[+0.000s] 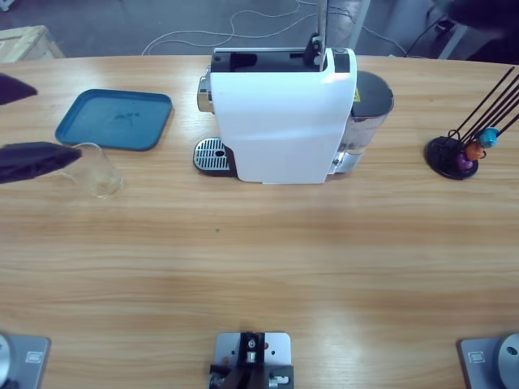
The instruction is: Pour coffee
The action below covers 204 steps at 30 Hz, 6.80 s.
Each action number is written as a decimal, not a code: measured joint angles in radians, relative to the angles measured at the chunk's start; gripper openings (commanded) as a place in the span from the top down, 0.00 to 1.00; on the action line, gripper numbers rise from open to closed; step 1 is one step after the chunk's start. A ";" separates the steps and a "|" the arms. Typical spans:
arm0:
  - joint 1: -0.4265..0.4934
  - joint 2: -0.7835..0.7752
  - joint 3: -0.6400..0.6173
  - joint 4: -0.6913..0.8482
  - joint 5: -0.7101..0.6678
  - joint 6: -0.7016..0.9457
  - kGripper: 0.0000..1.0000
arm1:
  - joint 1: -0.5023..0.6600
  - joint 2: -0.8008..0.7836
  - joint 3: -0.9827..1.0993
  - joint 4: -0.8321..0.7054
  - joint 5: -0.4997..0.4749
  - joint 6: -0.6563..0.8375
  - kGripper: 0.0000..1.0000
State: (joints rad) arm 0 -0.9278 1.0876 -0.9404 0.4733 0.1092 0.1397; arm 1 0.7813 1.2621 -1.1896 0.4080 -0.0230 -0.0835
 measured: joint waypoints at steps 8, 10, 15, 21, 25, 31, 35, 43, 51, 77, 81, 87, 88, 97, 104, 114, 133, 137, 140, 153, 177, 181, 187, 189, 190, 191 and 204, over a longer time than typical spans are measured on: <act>0.023 -0.043 0.034 0.011 0.000 0.004 0.01 | 0.170 0.384 -0.410 0.126 0.065 -0.157 1.00; 0.038 -0.043 0.034 0.011 0.000 0.005 0.01 | 0.173 0.453 -0.462 0.150 0.065 -0.187 1.00; 0.062 -0.043 0.034 0.011 0.000 0.007 0.01 | 0.164 0.574 -0.560 0.190 0.035 -0.246 1.00; 0.074 -0.043 0.041 0.011 0.000 0.007 0.01 | 0.116 0.645 -0.620 0.200 -0.036 -0.350 1.00; 0.077 -0.039 0.042 0.011 0.000 0.007 0.01 | 0.079 0.659 -0.622 0.200 -0.044 -0.380 1.00; 0.077 -0.025 0.042 0.010 0.000 0.007 0.01 | 0.067 0.663 -0.596 0.200 -0.025 -0.388 1.00; 0.077 -0.012 0.042 -0.002 -0.007 0.007 0.01 | 0.067 0.688 -0.579 0.197 -0.014 -0.388 1.00; 0.078 -0.009 0.042 -0.010 -0.011 0.007 0.01 | 0.049 0.690 -0.572 0.186 -0.011 -0.388 1.00; 0.078 -0.009 0.042 -0.010 -0.011 0.007 0.01 | 0.032 0.690 -0.552 0.186 -0.003 -0.388 1.00; 0.078 -0.009 0.055 -0.010 -0.018 0.007 0.02 | 0.041 0.667 -0.556 0.209 0.024 -0.387 1.00; 0.078 -0.009 0.056 -0.010 -0.022 0.007 0.02 | 0.097 0.587 -0.594 0.280 0.024 -0.328 1.00; 0.078 -0.012 0.056 -0.010 -0.033 0.007 0.02 | 0.182 0.432 -0.435 0.249 -0.064 0.027 1.00; 0.078 -0.014 0.056 -0.010 -0.035 0.007 0.02 | 0.184 0.404 -0.382 0.235 -0.087 0.097 1.00; 0.079 -0.024 0.055 -0.010 -0.046 0.007 0.02 | 0.118 0.149 -0.093 0.090 -0.386 0.654 1.00; 0.079 -0.024 0.054 -0.008 -0.049 0.007 0.02 | -0.006 0.285 -0.159 -0.141 -0.326 0.820 1.00; 0.079 -0.024 0.054 -0.008 -0.049 0.007 0.02 | 0.048 0.346 -0.169 -0.252 -0.201 0.801 1.00; 0.079 -0.075 0.054 -0.008 -0.049 0.007 0.01 | 0.097 0.607 -0.202 -0.343 -0.122 0.734 1.00; 0.079 -0.075 0.054 -0.008 -0.049 0.007 0.01 | 0.127 0.639 -0.222 -0.313 -0.120 0.750 1.00; 0.079 -0.076 0.054 -0.006 -0.049 0.007 0.02 | 0.154 0.660 -0.227 -0.274 -0.111 0.771 1.00; 0.080 -0.088 0.057 -0.007 -0.046 -0.108 0.02 | 0.195 0.626 -0.199 -0.034 -0.138 0.330 0.00; 0.081 0.195 0.331 -0.255 0.431 -0.736 0.01 | 0.310 -0.220 0.252 0.280 -0.182 0.293 0.00; 0.081 0.313 0.391 -0.394 0.475 -0.740 0.01 | 0.310 -0.220 0.264 0.307 -0.182 0.315 0.00; 0.081 0.433 0.486 -0.584 0.512 -0.742 0.17 | 0.310 -0.220 0.273 0.351 -0.182 0.334 0.00; 0.081 0.475 0.513 -0.654 0.524 -0.742 0.47 | 0.310 -0.220 0.273 0.361 -0.182 0.335 0.00; 0.081 0.494 0.528 -0.687 0.528 -0.742 0.68 | 0.310 -0.220 0.273 0.367 -0.182 0.336 0.00; 0.081 0.511 0.540 -0.719 0.533 -0.742 0.80 | 0.310 -0.220 0.273 0.373 -0.182 0.338 0.00; 0.082 0.465 0.613 -0.826 0.539 -0.579 1.00 | 0.310 -0.221 0.275 0.390 -0.182 0.369 0.00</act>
State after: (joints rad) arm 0 -0.8462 1.5525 -0.3270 -0.3526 0.6485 -0.4388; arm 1 1.0917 1.0416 -0.9146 0.7976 -0.2051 0.2856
